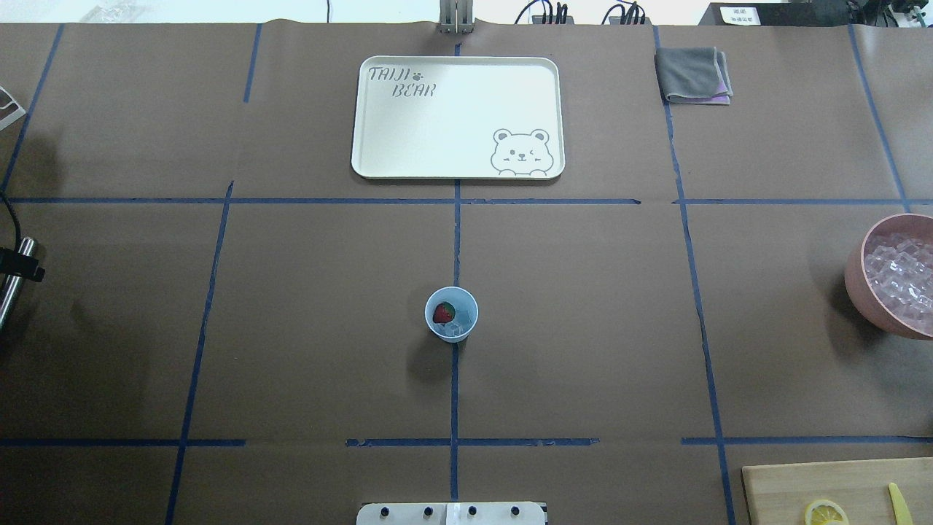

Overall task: Mash ice and strawberries in cup
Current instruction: 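Set the steel rod back down near the left arm and release it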

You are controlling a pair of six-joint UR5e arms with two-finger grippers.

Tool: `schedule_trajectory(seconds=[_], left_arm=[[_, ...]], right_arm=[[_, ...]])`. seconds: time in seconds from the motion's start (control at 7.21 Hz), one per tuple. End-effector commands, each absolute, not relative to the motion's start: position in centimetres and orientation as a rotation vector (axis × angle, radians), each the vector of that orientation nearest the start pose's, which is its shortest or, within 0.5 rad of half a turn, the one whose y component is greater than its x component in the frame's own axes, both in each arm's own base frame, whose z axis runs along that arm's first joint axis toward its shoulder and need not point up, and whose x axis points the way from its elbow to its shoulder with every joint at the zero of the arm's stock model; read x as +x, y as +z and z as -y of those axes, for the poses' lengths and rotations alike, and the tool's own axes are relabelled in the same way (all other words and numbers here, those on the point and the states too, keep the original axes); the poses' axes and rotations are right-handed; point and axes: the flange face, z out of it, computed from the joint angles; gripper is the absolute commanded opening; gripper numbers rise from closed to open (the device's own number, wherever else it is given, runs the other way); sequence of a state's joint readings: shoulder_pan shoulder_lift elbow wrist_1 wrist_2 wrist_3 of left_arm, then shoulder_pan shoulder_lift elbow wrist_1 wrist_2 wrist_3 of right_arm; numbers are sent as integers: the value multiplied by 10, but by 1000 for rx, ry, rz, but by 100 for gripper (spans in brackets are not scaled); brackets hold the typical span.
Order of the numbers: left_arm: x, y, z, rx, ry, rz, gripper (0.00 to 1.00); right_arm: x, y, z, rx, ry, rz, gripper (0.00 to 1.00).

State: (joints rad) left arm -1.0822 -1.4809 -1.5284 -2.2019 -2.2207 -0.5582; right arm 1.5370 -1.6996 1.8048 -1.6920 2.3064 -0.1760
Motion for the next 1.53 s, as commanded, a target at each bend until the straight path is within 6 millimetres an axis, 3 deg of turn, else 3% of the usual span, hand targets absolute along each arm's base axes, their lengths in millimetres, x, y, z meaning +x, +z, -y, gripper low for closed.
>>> schedule_trajectory(seconds=[0.0,0.14,0.55,0.69,0.97,1.11,1.39], left_arm=[[110,656,465,91,160,-797,100],[75,649,476,96,212,-763,100],[-62,612,502,68,194,-720,100],[-85,620,492,55,153,-725,100],[-83,633,484,40,142,-750,100],[-82,641,468,31,139,-777,100],[-81,644,465,28,132,-779,100]], right_arm=[[52,619,436,36,-193,737,99],[52,619,436,36,-193,737,99],[52,618,436,37,-193,737,99],[52,618,436,37,-193,737,99],[52,618,436,37,-193,738,99],[52,618,436,37,-193,737,99],[52,617,437,38,-193,737,99]])
